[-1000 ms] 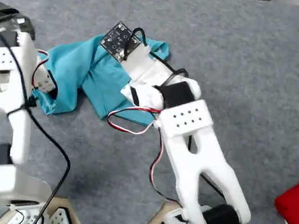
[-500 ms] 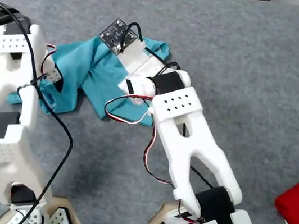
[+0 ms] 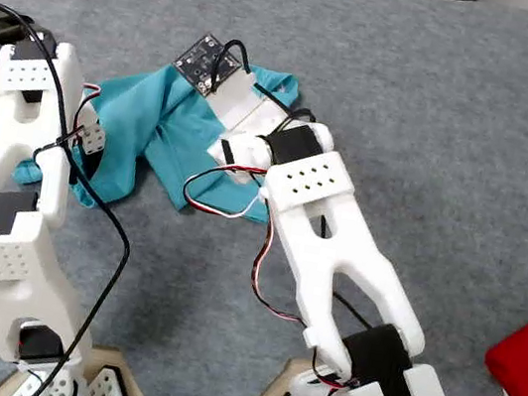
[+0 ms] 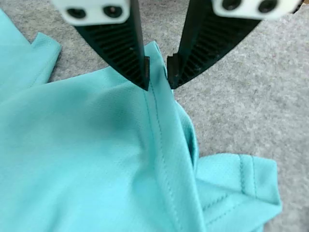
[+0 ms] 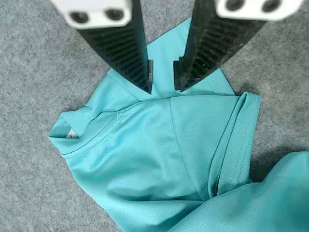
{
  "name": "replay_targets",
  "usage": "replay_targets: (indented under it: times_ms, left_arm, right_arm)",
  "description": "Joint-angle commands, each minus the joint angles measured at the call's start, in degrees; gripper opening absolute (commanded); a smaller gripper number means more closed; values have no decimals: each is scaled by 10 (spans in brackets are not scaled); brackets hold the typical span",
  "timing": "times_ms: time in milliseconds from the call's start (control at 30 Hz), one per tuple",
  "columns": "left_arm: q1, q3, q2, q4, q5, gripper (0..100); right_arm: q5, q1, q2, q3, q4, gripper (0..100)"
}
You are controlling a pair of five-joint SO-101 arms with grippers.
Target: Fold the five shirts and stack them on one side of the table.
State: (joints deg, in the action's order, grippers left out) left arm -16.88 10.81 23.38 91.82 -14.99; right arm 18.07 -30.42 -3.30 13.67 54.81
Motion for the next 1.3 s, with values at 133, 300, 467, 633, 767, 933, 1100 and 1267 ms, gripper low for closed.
replay_targets:
  times_ms: [133, 300, 467, 633, 767, 933, 1100, 1267]
  left_arm:
    - [6, 11, 0, -30, -20, 74]
    - [27, -25, 0, -55, -20, 74]
    - [40, -36, -2, -60, -20, 73]
    - [36, -37, -1, -60, -20, 70]
    - [36, -32, -1, -62, -18, 24]
    - [35, -28, -5, -62, -18, 19]
    - [27, 11, -6, -55, -18, 19]
    - [17, 130, -6, 7, -17, 19]
  right_arm:
    - [-5, 11, 0, -35, -12, 99]
    - [-5, 11, 0, -35, -12, 99]
    - [-5, 11, 0, -35, -12, 99]
    - [-5, 11, 0, -35, -12, 99]
    - [-5, 11, 0, -35, -12, 99]
    - [-5, 11, 0, -35, -12, 99]
    - [-5, 8, -5, -38, 17, 99]
    - [-1, -4, -2, -36, 57, 99]
